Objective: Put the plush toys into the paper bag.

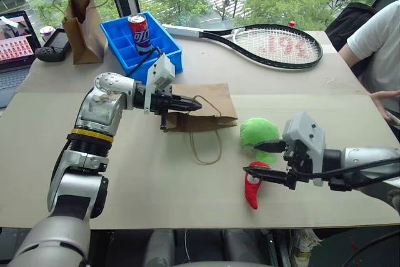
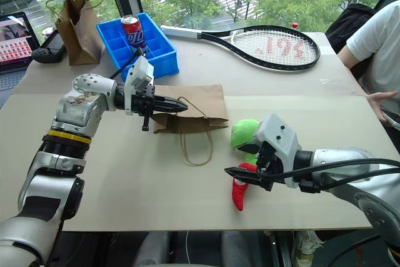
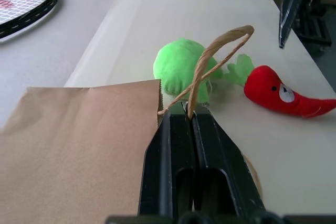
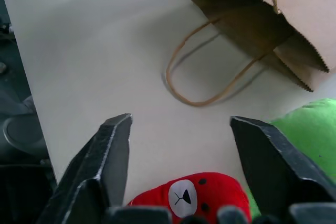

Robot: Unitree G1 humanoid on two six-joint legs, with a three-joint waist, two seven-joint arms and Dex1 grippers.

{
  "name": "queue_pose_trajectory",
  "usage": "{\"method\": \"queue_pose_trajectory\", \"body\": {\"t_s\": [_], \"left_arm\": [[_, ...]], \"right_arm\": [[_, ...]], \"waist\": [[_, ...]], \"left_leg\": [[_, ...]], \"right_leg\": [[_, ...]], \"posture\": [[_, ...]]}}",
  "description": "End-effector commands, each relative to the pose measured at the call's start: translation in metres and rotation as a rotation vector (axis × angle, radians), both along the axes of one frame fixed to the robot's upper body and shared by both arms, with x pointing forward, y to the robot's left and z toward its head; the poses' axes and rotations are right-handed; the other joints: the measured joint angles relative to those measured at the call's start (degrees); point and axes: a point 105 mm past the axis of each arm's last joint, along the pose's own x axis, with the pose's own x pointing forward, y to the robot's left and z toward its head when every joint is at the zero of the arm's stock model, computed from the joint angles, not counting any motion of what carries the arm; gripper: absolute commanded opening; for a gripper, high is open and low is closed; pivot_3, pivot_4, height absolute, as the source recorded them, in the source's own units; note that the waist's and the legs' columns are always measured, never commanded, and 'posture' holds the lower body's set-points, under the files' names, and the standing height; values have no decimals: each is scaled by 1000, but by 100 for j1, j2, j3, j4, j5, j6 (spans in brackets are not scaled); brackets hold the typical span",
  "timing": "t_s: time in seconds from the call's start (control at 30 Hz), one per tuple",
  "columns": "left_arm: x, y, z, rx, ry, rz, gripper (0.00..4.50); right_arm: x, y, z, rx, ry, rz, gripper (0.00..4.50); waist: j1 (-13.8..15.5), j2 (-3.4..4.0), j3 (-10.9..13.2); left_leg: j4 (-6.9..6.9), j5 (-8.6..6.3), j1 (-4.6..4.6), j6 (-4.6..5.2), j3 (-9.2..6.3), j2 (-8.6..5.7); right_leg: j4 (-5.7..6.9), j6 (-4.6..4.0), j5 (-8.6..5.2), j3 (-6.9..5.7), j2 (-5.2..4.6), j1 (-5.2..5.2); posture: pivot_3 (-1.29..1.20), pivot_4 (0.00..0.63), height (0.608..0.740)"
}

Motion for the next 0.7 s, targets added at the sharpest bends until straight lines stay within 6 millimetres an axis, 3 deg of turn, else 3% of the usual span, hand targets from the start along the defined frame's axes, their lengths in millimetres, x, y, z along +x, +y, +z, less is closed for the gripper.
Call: {"method": "queue_pose_trajectory", "body": {"t_s": [0.03, 0.2, 0.5, 0.7], "left_arm": [[-6, -4, 18, -61, 13, 19, 0], [-9, -9, 22, -88, 53, 42, 0], [-15, -16, 38, -158, 112, 58, 0], [-20, -17, 46, -196, 158, 68, 0]], "right_arm": [[5, 15, 3, 42, -45, -6, 1814], [25, 30, 3, 110, -91, -72, 27], [82, 60, -18, 213, -123, -236, 27], [120, 70, -39, 165, -192, -295, 27]], "waist": [[-26, 0, 0], [-53, 0, 0], [-117, 0, 0], [-120, 2, 1]], "left_leg": [[0, 1, 0, -1, -2, 0], [-1, 10, 0, -9, -8, -2], [-7, 13, -1, -11, -23, -4], [-14, 16, 0, -16, -29, -6]], "right_leg": [[1, 0, 0, -1, 1, 0], [6, 0, 0, -1, 2, 0], [9, -1, 0, -8, 4, -3], [13, -1, 0, -14, 3, -6]], "posture": [[0, 150, 740], [0, 150, 740], [0, 150, 740], [0, 150, 740]]}}
